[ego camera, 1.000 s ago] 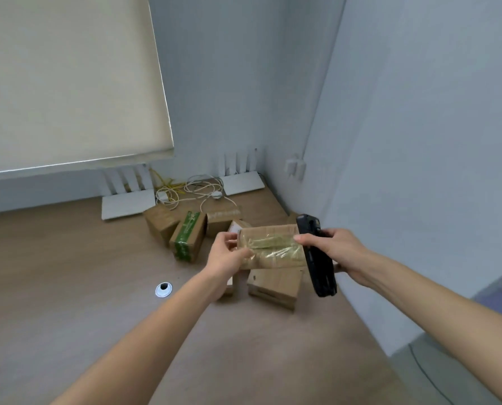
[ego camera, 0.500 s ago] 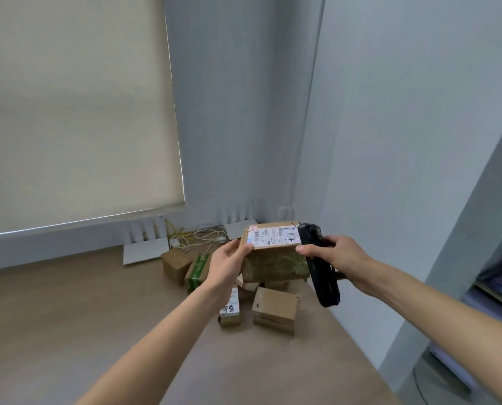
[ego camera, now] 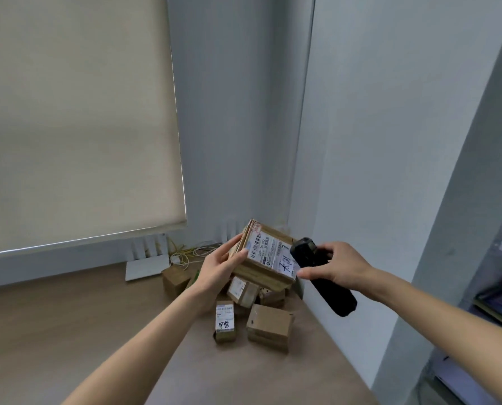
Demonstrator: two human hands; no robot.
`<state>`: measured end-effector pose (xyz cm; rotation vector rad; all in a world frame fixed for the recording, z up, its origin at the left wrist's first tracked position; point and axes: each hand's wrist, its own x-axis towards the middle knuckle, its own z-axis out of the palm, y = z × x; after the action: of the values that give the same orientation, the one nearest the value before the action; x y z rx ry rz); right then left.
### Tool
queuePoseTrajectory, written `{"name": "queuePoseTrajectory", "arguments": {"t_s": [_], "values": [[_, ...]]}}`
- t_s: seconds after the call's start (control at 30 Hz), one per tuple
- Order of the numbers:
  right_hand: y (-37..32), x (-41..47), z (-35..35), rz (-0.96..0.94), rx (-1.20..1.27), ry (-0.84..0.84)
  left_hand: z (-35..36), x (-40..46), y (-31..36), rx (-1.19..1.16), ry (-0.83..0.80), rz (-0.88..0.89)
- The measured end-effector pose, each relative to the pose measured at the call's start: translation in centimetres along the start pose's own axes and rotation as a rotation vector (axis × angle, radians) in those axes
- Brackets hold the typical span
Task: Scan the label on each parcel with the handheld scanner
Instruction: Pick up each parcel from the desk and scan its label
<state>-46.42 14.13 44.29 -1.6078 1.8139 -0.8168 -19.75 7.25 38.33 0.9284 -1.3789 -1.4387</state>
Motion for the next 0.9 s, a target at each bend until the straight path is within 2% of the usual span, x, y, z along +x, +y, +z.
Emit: {"name": "queuePoseTrajectory", "arguments": {"t_s": [0.13,0.27,0.5,0.9], "values": [[-0.7,-0.4,-0.5,-0.058,-0.423,-0.007,-0.9,-0.4,-0.1,0.09,0.048,0.029],[-1.6,-0.7,0.0,-0.08,-0.66,-0.009,-1.3,-0.6,-0.4,0.169,0.098,-0.001],[-2.5,-0.9,0.8,-0.109,-0.773,-0.024,-1.5,-0.9,-0.6,0.263,0.173,-0.03],[-2.7,-0.8,1.1,-0.157,-0.817,-0.014,-1.5,-1.7,-1.1,0.262,0.223,-0.054]]}}
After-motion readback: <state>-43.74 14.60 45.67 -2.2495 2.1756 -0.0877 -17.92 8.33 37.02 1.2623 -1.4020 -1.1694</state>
